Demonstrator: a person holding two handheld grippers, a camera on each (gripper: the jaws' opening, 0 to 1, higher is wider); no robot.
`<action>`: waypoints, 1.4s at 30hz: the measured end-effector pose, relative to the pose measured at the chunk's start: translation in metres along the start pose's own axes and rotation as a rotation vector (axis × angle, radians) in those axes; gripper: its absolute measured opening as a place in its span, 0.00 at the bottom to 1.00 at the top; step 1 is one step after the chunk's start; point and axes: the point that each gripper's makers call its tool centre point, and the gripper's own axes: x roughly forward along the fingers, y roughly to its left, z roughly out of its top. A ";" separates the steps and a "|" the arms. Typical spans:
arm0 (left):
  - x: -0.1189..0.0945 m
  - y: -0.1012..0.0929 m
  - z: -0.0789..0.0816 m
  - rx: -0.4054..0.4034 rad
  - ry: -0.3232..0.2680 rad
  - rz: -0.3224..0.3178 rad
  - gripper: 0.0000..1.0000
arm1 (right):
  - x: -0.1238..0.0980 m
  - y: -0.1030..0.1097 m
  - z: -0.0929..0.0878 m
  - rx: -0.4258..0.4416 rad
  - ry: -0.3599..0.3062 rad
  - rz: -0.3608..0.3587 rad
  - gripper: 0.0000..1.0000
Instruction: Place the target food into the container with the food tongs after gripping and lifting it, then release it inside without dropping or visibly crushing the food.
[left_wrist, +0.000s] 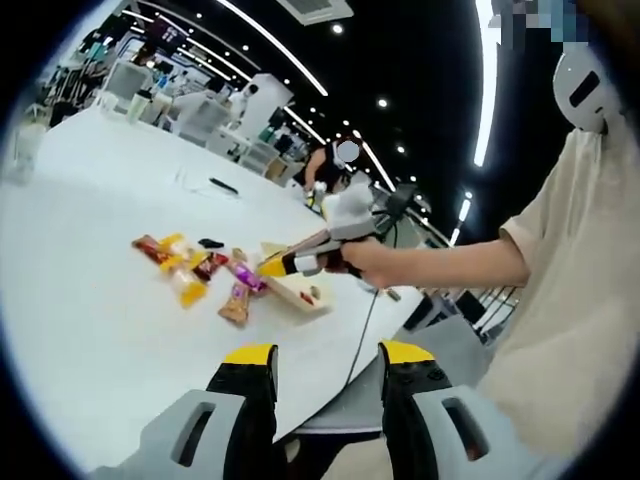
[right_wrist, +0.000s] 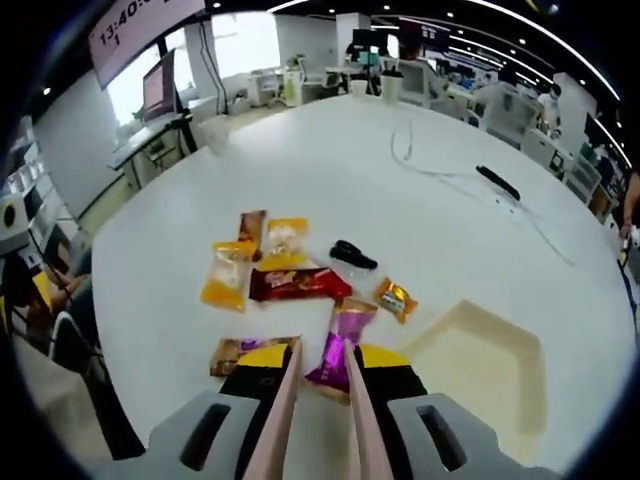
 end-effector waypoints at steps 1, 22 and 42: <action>0.000 0.000 0.000 -0.001 0.001 0.001 0.39 | 0.001 0.000 0.001 -0.008 0.002 -0.002 0.24; 0.003 0.003 0.004 -0.020 -0.019 -0.003 0.40 | 0.017 -0.011 -0.001 -0.049 0.105 -0.015 0.25; 0.003 0.005 0.002 -0.029 -0.017 -0.001 0.40 | 0.027 -0.012 -0.009 -0.033 0.160 -0.019 0.25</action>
